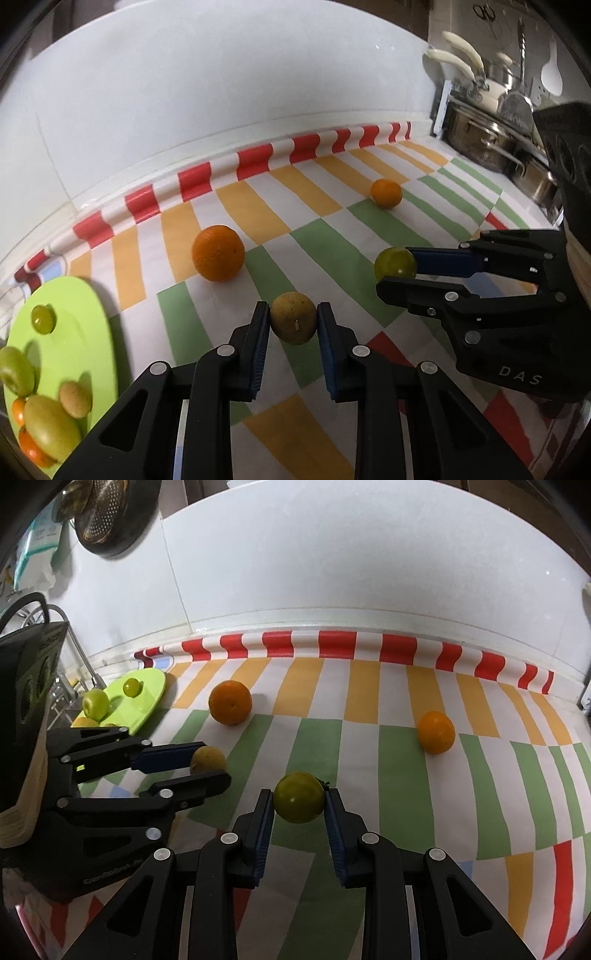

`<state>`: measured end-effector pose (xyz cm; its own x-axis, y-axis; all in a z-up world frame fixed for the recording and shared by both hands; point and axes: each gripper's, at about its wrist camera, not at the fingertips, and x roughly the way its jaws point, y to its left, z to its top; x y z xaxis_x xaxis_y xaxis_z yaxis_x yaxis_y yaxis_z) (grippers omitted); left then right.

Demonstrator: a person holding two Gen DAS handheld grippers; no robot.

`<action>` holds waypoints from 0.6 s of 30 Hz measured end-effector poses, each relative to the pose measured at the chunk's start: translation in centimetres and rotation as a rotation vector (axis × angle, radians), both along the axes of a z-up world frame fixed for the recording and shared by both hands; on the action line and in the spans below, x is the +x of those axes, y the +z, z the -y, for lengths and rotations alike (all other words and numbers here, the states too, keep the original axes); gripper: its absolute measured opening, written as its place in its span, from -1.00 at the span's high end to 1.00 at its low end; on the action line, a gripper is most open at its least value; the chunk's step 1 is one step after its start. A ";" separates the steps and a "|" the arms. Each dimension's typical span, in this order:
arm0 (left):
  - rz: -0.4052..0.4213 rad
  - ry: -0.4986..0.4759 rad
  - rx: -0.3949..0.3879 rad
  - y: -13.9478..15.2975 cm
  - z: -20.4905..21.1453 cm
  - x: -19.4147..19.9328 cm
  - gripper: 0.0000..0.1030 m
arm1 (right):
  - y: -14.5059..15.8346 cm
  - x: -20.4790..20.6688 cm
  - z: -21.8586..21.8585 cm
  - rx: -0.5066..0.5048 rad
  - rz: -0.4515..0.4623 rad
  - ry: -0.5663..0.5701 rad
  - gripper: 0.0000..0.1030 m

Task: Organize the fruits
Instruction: 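Carry the small fruit and green tomato to the green plate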

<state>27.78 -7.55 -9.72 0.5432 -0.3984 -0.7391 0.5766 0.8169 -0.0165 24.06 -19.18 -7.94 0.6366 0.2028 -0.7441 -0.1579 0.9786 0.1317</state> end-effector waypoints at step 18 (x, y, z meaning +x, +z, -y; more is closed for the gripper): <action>0.063 0.177 -0.080 5.6 -4.6 -5.6 0.49 | 5.2 -3.9 -2.8 0.034 0.110 0.034 0.43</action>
<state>22.20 -2.94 -4.11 0.6540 -0.3486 -0.6714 0.4259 0.9031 -0.0540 20.16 -16.40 -2.78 0.7062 0.2499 -0.6625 -0.2061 0.9677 0.1452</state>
